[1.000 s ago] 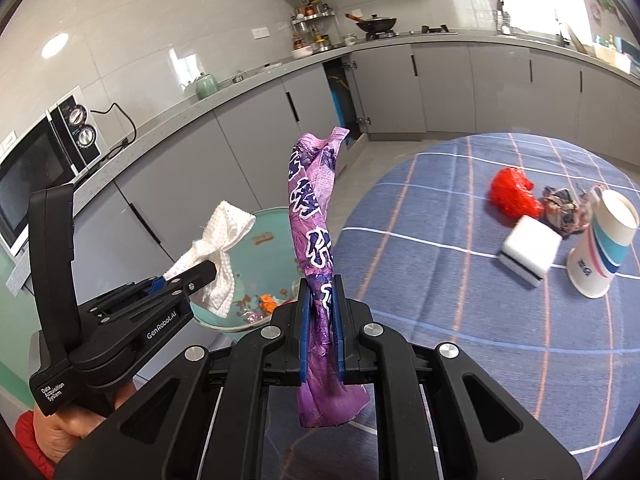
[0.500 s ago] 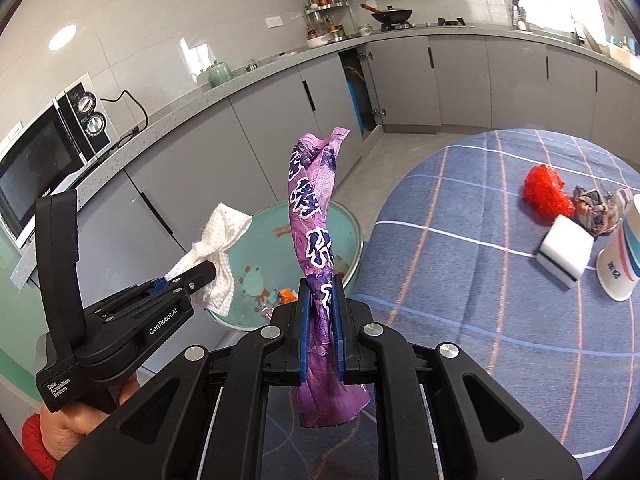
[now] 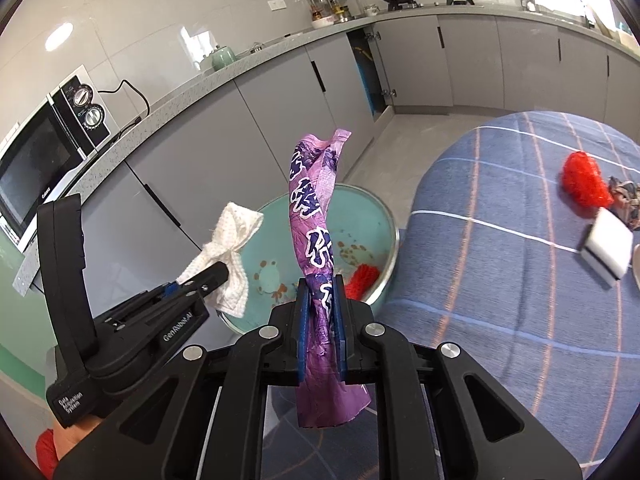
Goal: Collect trash
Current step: 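Carry the purple wrapper and white towel over the teal bin and open both grippers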
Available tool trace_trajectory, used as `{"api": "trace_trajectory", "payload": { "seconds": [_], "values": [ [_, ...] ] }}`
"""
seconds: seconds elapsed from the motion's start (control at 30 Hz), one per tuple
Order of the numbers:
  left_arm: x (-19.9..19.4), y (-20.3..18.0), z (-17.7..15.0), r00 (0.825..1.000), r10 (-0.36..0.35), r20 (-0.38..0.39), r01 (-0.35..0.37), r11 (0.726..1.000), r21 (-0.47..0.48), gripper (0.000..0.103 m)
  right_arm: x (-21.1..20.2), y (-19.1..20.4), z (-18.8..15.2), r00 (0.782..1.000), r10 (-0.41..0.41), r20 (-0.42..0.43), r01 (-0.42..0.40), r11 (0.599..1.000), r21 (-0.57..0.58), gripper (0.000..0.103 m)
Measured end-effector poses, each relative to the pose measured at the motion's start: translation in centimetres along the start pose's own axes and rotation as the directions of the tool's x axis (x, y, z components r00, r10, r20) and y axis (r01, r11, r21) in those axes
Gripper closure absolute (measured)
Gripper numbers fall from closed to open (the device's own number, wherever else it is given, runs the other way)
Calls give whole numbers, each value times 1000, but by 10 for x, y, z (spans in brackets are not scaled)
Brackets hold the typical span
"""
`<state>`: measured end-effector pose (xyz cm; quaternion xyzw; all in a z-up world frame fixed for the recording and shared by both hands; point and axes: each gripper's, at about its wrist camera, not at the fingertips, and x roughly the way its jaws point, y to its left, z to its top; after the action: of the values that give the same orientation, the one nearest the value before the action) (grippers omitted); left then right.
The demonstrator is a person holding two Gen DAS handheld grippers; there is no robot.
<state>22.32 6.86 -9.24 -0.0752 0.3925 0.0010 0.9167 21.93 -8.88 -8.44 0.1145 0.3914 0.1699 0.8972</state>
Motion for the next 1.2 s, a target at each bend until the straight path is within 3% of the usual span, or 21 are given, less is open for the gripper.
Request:
{"api": "trace_trajectory", "payload": {
  "seconds": [0.33, 1.03, 1.13, 1.2],
  "values": [
    [18, 6, 11, 1000, 5, -15, -5, 1000, -13, 87, 35, 11, 13, 999, 13, -33, -13, 1000, 12, 91],
    [78, 16, 14, 994, 30, -108, -33, 999, -29, 87, 103, -6, 13, 987, 3, -162, 9, 997, 72, 90],
    [84, 17, 13, 993, 34, -115, -38, 999, -27, 87, 108, -8, 13, 987, 2, -163, 10, 997, 75, 85],
    [87, 16, 13, 992, 37, -121, -41, 999, -28, 87, 108, -9, 12, 989, 5, -149, 5, 997, 72, 76]
  ]
}}
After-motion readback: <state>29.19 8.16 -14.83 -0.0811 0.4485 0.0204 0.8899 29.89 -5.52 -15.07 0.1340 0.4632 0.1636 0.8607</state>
